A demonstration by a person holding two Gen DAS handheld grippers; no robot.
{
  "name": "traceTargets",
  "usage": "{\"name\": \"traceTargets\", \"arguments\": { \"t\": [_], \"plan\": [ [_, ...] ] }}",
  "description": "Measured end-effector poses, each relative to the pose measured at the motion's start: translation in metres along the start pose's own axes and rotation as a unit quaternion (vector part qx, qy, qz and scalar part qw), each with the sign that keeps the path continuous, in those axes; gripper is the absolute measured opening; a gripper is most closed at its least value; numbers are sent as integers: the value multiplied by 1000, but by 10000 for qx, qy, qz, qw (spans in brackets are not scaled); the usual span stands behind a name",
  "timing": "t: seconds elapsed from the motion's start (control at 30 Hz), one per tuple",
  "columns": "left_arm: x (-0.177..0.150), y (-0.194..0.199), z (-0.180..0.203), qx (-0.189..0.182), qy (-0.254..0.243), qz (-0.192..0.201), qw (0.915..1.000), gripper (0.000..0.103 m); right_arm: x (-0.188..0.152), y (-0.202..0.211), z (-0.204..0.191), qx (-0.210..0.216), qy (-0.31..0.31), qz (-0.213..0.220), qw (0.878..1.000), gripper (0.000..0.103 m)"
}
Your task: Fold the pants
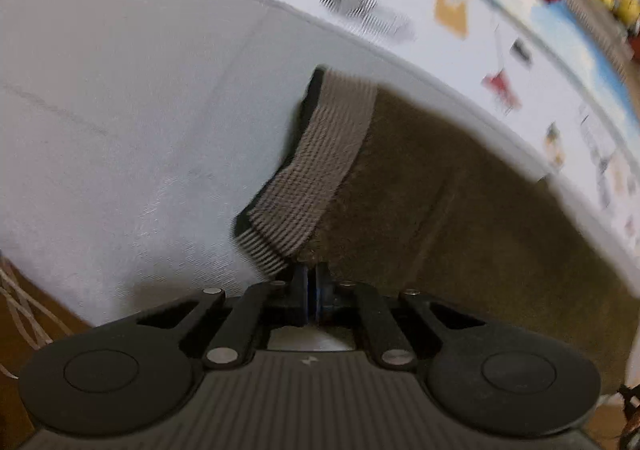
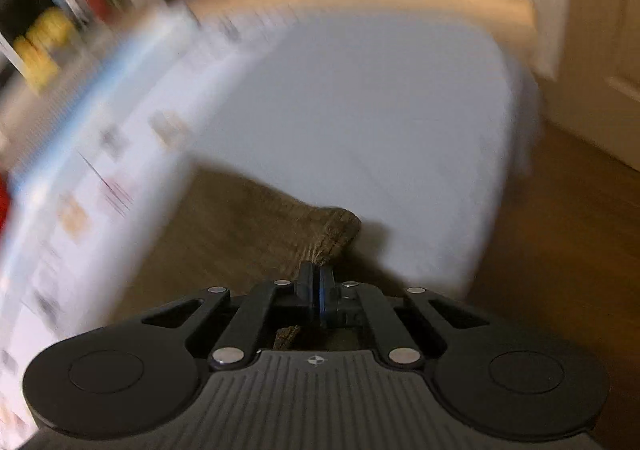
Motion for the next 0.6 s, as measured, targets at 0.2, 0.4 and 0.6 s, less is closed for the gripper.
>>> {"name": "traceTargets", "arguments": {
  "t": [0.2, 0.4, 0.6],
  "plan": [
    [12, 6, -26, -316, 958, 109, 9948, 32, 6, -6, -3, 313, -331, -85, 9989, 8],
    [17, 6, -13, -379, 937, 221, 9946, 54, 8, -17, -8, 209, -472, -133, 9986, 19],
    [28, -2, -7, -281, 896, 429, 9947, 49, 10, -5, -13, 184, -173, 85, 9996, 5]
  ]
}}
Point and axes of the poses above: each gripper's, at about its wrist camera, not at the fingertips, and y roughly against the way its jaws point, z to its right, x to its top, the point moved 7 cm from there along -y, roughly the way its jaws point, and after that the axes turned 4 degrees about y, right-handed, at the moved point
